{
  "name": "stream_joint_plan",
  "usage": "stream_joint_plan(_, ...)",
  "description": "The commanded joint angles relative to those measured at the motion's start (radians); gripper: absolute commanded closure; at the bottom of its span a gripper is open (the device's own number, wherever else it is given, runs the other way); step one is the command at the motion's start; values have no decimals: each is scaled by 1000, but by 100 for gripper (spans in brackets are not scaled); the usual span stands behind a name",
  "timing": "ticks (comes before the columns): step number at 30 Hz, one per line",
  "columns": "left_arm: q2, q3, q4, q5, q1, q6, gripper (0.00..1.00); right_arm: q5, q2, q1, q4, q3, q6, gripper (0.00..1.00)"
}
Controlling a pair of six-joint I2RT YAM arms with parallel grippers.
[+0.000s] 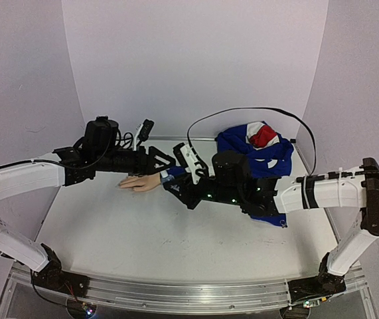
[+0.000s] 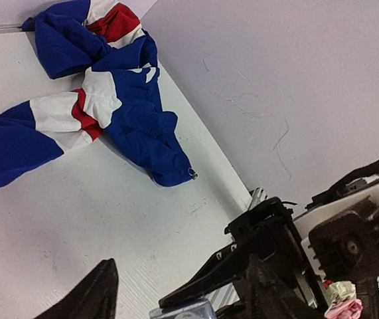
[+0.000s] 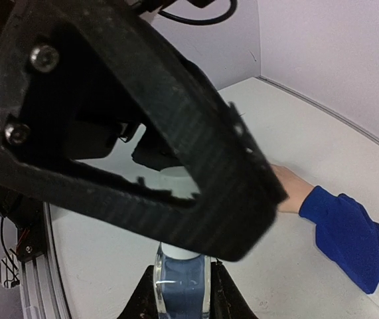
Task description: Paint the nails
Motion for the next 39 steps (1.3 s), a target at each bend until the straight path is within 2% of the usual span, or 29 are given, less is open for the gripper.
stream_joint_plan(1,-25,60,47,-15,-20,-3,42,34,6,19,68,71,-29,100)
stream_joint_plan(6,-22,53,49,-29,-40,1,67,31,15,23,98,79,-23,100)
stream_joint_plan(10,-11,56,49,-10,-63,23,84,5,6,23,129,77,-13,100)
stream_joint_plan(14,-11,69,58,56,-86,87,99,-116,-24,9,145,73,-24,100)
stream_joint_plan(16,-16,80,82,147,-95,136,100,-377,-44,-23,157,73,-16,100)
stream_joint_plan(20,-50,79,266,493,-144,184,100,-1011,-67,-62,243,94,49,100)
stream_joint_plan(22,-65,88,340,613,-185,194,100,-1240,-65,-56,365,104,176,100)
stream_joint_plan(24,-72,117,352,682,-234,225,100,-1293,-98,-41,437,90,218,100)
stream_joint_plan(27,-63,150,354,720,-264,243,100,-1246,-160,-37,434,46,189,100)
stream_joint_plan(32,-72,138,355,642,-263,227,100,-1124,-228,-49,414,-25,158,100)
stream_joint_plan(33,-80,129,353,615,-259,224,93,-1093,-240,-53,400,-39,144,100)
stream_joint_plan(34,-90,119,342,585,-255,224,73,-1050,-253,-56,379,-53,129,100)
stream_joint_plan(36,-114,99,300,502,-237,229,47,-962,-277,-60,311,-68,83,100)
stream_joint_plan(39,-154,76,196,326,-209,256,24,-758,-319,-63,186,-83,7,100)
